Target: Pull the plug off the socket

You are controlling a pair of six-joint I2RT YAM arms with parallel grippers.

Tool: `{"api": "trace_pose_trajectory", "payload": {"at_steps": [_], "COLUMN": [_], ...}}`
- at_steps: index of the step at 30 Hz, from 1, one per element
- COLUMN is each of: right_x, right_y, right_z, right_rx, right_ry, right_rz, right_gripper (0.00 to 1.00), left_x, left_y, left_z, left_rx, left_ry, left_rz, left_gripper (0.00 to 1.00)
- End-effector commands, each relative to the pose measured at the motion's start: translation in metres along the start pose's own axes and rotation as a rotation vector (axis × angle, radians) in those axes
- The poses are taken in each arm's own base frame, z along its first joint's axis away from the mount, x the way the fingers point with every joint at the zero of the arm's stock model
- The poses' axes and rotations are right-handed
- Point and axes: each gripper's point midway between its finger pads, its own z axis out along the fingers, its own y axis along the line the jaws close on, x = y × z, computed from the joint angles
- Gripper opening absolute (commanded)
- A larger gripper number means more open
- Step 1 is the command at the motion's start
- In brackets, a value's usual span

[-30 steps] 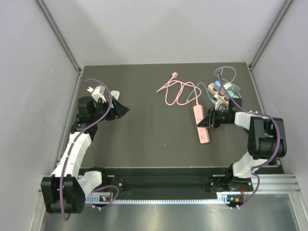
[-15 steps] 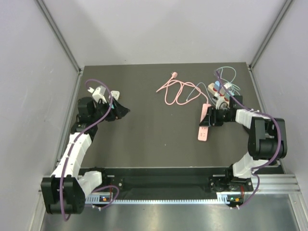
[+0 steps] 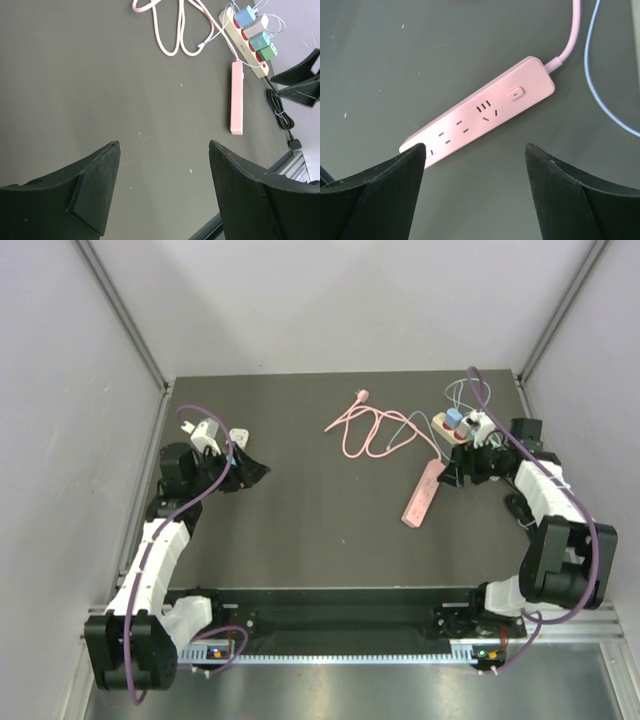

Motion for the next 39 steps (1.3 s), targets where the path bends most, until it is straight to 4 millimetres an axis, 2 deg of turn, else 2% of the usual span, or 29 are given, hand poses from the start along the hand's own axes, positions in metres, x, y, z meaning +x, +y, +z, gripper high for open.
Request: {"api": "trace_pose_trajectory", "payload": {"at_steps": [1, 7, 10, 16, 17, 18, 22, 28, 39], "right_x": [-0.031, -0.07, -0.084, -0.085, -0.079, -0.083, -0.078, -0.075, -0.078], "right_y": [0.005, -0.016, -0.036, -0.074, -0.084, -0.09, -0.113, -0.136, -0.163], "right_z": [-0.028, -0.06, -0.068, -0.056, -0.05, -0.05, -0.042, -0.035, -0.022], "right_rx": [0.021, 0.176, 0.226, 0.24, 0.248, 0.26, 0.286, 0.316, 0.343], "right_ry": [-0.06, -0.102, -0.102, -0.019, 0.014, 0.017, 0.074, 0.107, 0.141], "right_rz": [-0.179, -0.303, -0.316, -0.345, -0.335, -0.34, -0.314, -0.291, -0.278], "right_gripper": [0.8, 0.82, 0.82, 0.79, 0.79, 0.78, 0.76, 0.74, 0.73], "left_x": [-0.006, -0.008, -0.008, -0.01, -0.01, -0.009, -0.009, -0.009, -0.008], "left_y": [-0.011, -0.013, -0.014, -0.013, -0.013, -0.013, -0.012, -0.012, -0.01], "left_z": [-0.004, -0.006, -0.007, -0.008, -0.008, -0.008, -0.008, -0.007, -0.006], "left_rx": [0.042, 0.042, 0.044, 0.039, 0.037, 0.039, 0.035, 0.035, 0.034], "left_ry": [-0.029, -0.041, -0.044, -0.052, -0.051, -0.049, -0.05, -0.048, -0.042], "left_rz": [0.04, 0.05, 0.051, 0.055, 0.054, 0.053, 0.052, 0.053, 0.047], "left_gripper": [0.77, 0.77, 0.77, 0.77, 0.77, 0.77, 0.77, 0.77, 0.77]}}
